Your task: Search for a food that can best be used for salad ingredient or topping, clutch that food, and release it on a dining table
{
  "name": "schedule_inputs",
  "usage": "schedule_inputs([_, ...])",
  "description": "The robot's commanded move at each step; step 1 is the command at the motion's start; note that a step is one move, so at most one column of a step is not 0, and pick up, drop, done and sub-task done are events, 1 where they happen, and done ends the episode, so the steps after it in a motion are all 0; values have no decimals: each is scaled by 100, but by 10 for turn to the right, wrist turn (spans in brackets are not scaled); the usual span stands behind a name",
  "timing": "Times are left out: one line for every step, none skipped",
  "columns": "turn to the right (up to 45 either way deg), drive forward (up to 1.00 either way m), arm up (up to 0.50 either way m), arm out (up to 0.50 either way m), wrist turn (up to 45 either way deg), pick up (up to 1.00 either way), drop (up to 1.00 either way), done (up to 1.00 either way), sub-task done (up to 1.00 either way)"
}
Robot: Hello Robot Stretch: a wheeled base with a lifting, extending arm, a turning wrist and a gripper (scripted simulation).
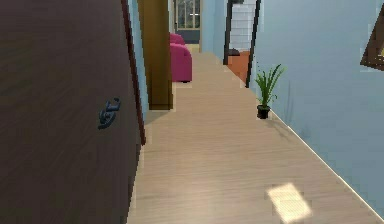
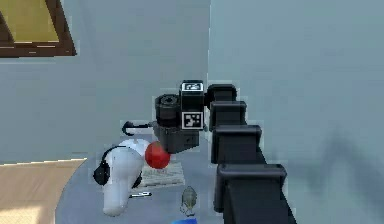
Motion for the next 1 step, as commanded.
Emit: schedule_inputs([0, 0, 0, 0, 0, 0, 0, 100, 0])
